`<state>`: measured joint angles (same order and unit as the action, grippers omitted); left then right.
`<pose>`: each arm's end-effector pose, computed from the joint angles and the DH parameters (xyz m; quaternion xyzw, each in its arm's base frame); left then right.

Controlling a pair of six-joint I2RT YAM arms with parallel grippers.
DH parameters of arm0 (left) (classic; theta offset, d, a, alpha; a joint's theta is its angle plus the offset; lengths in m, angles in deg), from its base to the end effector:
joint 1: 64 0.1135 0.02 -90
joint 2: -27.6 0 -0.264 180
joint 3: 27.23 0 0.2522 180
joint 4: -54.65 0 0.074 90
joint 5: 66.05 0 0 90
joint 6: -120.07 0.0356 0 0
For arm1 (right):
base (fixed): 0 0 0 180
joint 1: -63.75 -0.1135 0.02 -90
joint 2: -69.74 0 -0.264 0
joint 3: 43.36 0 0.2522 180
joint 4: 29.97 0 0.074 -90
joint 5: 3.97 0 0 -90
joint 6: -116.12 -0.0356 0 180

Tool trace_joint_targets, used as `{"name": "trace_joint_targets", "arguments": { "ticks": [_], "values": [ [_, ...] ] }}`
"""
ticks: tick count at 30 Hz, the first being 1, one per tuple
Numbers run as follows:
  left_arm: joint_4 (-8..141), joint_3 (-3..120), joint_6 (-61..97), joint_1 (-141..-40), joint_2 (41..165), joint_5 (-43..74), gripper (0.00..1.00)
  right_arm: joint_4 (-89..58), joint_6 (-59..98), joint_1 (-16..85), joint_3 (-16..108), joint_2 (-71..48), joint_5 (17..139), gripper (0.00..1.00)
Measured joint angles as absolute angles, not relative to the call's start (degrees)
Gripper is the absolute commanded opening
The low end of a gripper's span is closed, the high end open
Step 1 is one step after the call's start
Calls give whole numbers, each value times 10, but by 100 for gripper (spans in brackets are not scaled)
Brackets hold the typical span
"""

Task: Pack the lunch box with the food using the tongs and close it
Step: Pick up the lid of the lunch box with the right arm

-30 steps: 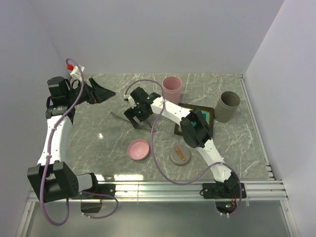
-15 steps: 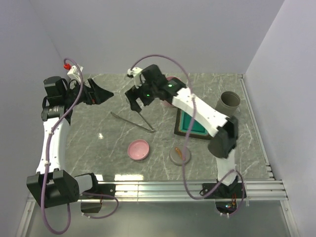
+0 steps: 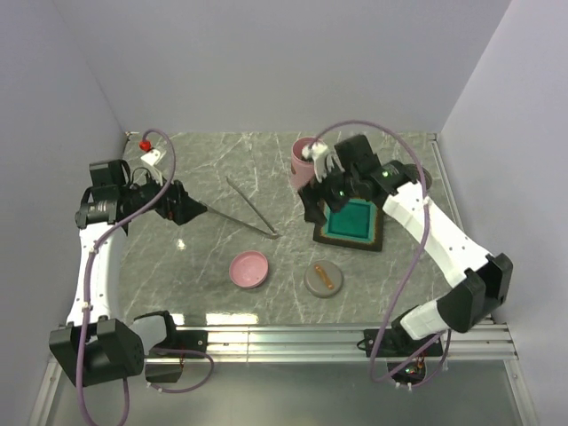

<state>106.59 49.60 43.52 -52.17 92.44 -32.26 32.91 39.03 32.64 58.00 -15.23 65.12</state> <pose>0.2276 0.0174 0.3446 0.2106 0.7964 -0.3349 0.4575 0.2611 0.1724 0.3699 -0.4047 0.8216 0.2241 0.3332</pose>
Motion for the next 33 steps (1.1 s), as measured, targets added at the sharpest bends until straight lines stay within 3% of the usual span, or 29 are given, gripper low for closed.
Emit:
{"name": "trace_joint_targets", "arguments": {
  "ticks": [7, 13, 22, 33],
  "values": [
    [1094, 478, 493, -522, 913, -355, 100, 353, 516, 253, 426, -74, 633, 99],
    [1079, 476, 462, -522, 931, -381, 99, 328, 634, 120, 406, -75, 650, 93],
    [1033, 476, 397, -522, 930, -388, 99, 291, 768, -28, 467, -246, 715, 79],
    [1023, 475, 381, -522, 926, -391, 99, 262, 852, -50, 495, -356, 775, 65]
  ]
}}
